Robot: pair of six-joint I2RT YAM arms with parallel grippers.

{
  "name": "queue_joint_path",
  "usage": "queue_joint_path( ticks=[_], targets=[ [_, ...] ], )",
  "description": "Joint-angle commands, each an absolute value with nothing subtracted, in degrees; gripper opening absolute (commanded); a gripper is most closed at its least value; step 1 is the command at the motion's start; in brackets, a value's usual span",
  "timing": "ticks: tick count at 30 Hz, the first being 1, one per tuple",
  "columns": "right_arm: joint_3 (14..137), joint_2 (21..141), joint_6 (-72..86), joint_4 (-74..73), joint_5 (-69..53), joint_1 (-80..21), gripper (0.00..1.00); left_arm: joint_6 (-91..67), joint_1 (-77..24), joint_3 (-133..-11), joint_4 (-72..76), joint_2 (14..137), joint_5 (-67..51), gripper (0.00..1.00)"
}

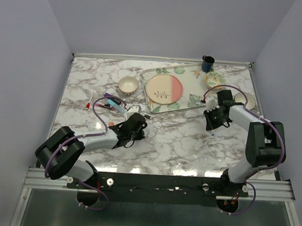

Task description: Open the pen caps

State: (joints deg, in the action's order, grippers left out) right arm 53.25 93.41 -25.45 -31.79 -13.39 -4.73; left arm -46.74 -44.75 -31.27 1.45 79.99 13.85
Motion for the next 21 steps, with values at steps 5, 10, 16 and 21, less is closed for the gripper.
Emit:
queue_joint_path(
  ticks=[5,10,16,21],
  targets=[
    [54.32,95.71,-25.4,-34.1,-15.38,-3.78,0.16,-44.91,-44.91,-32.34,-1.58,84.64,16.79,0.25],
    [54.49,95.54,-25.66,-34.72,-15.99,-3.52,0.24,-44.65,-45.0,-32.87,-2.81,84.2,18.19,0.38],
    [54.75,95.19,-25.93,-35.42,-16.7,-3.25,0.34,-44.82,-44.91,-32.52,-3.6,82.71,18.81,0.48],
    [54.67,93.7,-26.8,-35.68,-16.87,-2.9,0.41,-45.0,-45.0,-32.26,-4.66,79.82,19.51,0.56]
  ],
)
